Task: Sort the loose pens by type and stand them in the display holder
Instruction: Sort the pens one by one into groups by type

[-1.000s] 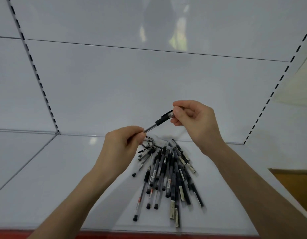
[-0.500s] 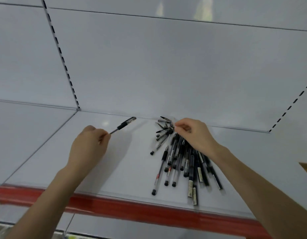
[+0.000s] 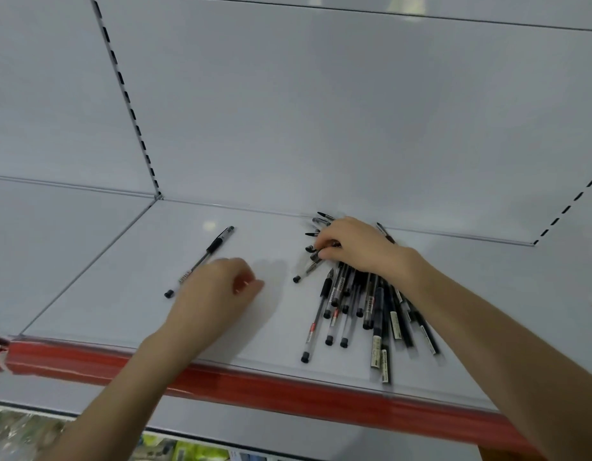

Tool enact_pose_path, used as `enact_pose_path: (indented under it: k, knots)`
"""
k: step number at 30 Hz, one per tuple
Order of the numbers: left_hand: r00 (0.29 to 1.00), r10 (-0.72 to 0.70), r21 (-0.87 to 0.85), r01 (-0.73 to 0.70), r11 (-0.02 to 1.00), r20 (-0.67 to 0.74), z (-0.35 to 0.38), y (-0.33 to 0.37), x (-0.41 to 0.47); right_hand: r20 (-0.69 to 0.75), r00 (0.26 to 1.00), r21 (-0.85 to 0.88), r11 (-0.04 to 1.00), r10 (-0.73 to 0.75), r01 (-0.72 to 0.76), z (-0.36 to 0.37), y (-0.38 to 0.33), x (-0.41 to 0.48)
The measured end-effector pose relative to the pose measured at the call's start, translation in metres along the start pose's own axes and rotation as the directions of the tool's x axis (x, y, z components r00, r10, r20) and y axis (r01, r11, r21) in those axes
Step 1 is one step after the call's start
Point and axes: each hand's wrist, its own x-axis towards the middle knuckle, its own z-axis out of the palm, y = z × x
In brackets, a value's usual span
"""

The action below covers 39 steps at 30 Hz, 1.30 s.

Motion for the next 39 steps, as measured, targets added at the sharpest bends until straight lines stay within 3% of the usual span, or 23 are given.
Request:
enact_pose_path:
  k: [5, 13, 22, 28, 30, 32, 36, 39]
  knots:
    - [0.974, 0.095, -0.034, -0.09, 0.995, 0.208, 0.025, 0.04, -0.015, 0.009, 1.0, 0.023, 1.0, 0.005, -0.005, 0.001, 0.002, 0.001]
    - [0.957, 0.112, 0.095, -0.141, 0.985, 0.267, 0.032, 0.047, -0.009, -0.057, 0.997, 0.06, 0.997, -0.054, 0.057, 0.003, 0.002, -0.001]
    - [0.972, -0.013, 0.202, -0.036, 0.979, 0.235, 0.007, 0.022, -0.013, 0.058, 0.997, 0.04, 0.998, -0.054, 0.051, 0.003, -0.007, 0.017]
    - [0.979, -0.095, 0.061, 0.086, 0.994, 0.179, -0.017, 0.002, -0.021, 0.117, 0.992, 0.008, 0.999, -0.039, 0.038, -0.001, -0.013, 0.023]
    - [0.984, -0.112, -0.003, 0.114, 0.993, 0.14, -0.021, 0.001, -0.022, 0.08, 0.996, 0.034, 0.999, -0.035, 0.032, -0.001, -0.012, 0.02]
    - [0.985, -0.132, -0.074, 0.141, 0.987, 0.107, -0.022, 0.001, -0.022, -0.034, 0.999, 0.17, 0.985, 0.016, -0.01, -0.004, -0.01, 0.016]
    - [0.985, -0.153, -0.278, 0.17, 0.945, 0.083, -0.015, 0.009, -0.018, -0.28, 0.935, 0.566, 0.824, 0.219, -0.023, -0.016, -0.007, 0.002]
    - [0.995, -0.094, -0.38, 0.103, 0.919, 0.043, -0.007, 0.023, -0.012, -0.309, 0.877, 0.847, 0.525, 0.368, 0.078, -0.033, -0.008, -0.015]
